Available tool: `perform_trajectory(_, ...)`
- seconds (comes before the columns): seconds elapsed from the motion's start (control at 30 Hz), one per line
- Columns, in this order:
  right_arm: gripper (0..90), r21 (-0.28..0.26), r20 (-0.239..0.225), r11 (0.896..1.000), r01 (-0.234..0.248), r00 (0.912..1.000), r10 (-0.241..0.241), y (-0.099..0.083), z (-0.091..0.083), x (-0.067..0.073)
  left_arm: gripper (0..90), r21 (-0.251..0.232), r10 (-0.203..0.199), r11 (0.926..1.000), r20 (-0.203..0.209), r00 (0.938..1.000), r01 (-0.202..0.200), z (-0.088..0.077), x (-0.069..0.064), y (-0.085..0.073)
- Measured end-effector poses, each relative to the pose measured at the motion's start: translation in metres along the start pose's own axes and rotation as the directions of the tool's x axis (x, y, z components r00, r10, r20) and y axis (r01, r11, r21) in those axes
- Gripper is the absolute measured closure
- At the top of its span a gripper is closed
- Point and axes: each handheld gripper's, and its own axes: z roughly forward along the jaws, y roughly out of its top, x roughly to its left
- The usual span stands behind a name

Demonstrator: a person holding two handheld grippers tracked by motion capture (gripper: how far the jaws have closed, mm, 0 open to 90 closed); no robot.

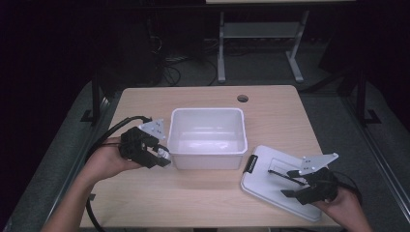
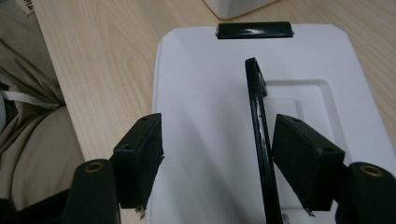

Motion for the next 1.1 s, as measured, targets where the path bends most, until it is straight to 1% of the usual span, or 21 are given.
perform_trajectory(0.33,32.7,0.007,-0.007,1.000,-0.001,1.0000,0.001,0.003,0.001,-0.003,59.6,-0.017,-0.006,0.9998,-0.009,0.9999,0.006,-0.004,0.018,0.012)
perform_trajectory(0.57,32.7,0.009,-0.007,1.000,0.006,1.0000,-0.005,0.006,0.001,-0.005,59.7,-0.018,-0.014,0.9997,-0.017,0.9998,0.014,-0.004,0.029,0.021)
perform_trajectory(0.67,32.7,0.015,-0.013,1.000,0.008,0.9999,-0.008,0.007,0.001,-0.007,59.7,-0.015,-0.016,0.9998,-0.022,0.9996,0.016,-0.001,0.033,0.025)
perform_trajectory(0.73,32.7,0.018,-0.013,1.000,0.000,0.9999,0.000,0.007,0.000,-0.007,59.7,-0.014,-0.019,0.9997,-0.024,0.9995,0.018,0.000,0.036,0.026)
perform_trajectory(0.83,32.7,0.013,-0.015,1.000,0.006,0.9999,-0.006,0.008,-0.001,-0.009,59.7,-0.011,-0.022,0.9997,-0.023,0.9995,0.022,0.004,0.041,0.028)
perform_trajectory(0.87,32.7,0.014,-0.017,1.000,0.007,0.9998,-0.007,0.008,-0.001,-0.009,59.7,-0.006,-0.027,0.9996,-0.023,0.9994,0.027,0.005,0.041,0.029)
perform_trajectory(0.9,32.7,0.016,-0.015,1.000,0.008,0.9998,-0.008,0.008,-0.001,-0.009,59.7,-0.003,-0.021,0.9998,-0.029,0.9993,0.021,0.006,0.042,0.029)
perform_trajectory(0.97,32.7,0.017,-0.018,1.000,0.007,0.9998,-0.007,0.008,-0.002,-0.009,59.7,-0.003,-0.028,0.9996,-0.024,0.9993,0.027,0.008,0.044,0.030)
perform_trajectory(1.0,32.7,0.018,-0.018,1.000,0.008,0.9998,-0.008,0.008,-0.001,-0.009,59.7,0.001,-0.022,0.9998,-0.028,0.9994,0.022,0.009,0.045,0.030)
perform_trajectory(1.1,32.7,0.020,-0.014,1.000,0.009,0.9999,-0.008,0.007,-0.001,-0.009,59.7,0.002,-0.032,0.9995,-0.028,0.9991,0.032,0.012,0.047,0.031)
